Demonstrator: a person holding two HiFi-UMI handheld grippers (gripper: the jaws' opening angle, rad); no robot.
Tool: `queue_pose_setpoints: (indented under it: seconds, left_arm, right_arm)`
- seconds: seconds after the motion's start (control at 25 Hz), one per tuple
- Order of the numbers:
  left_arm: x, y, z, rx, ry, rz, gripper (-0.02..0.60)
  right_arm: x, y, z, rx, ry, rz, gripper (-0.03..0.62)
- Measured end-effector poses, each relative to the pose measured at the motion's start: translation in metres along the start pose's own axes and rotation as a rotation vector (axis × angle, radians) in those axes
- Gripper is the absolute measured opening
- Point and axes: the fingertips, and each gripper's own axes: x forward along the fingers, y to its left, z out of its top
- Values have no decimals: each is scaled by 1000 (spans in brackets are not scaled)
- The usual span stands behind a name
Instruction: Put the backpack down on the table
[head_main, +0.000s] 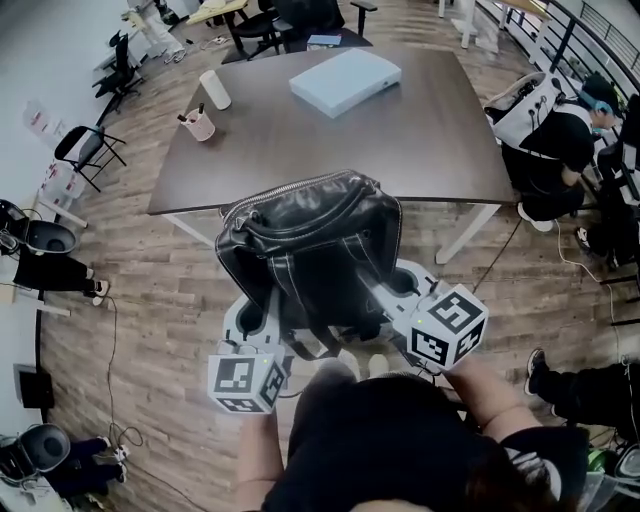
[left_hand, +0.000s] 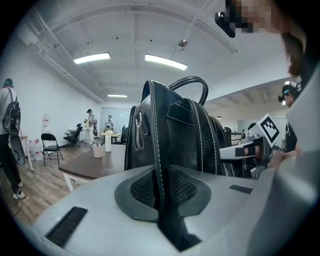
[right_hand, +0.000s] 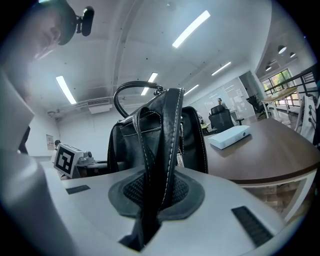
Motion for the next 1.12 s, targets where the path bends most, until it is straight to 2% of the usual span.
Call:
queue_pose_setpoints:
  seconds: [0.32, 0.84, 1.12]
  left_arm:
    - [27, 56, 21, -14, -32, -25, 57]
    - [72, 172, 66, 11, -95, -70, 56]
    - [90, 225, 95, 40, -143, -52, 56]
  right_arm:
    - [61, -4, 24, -27, -17, -12, 46]
    - [185, -5, 71, -60, -30, -37, 46]
    - [242, -5, 99, -87, -45, -26, 46]
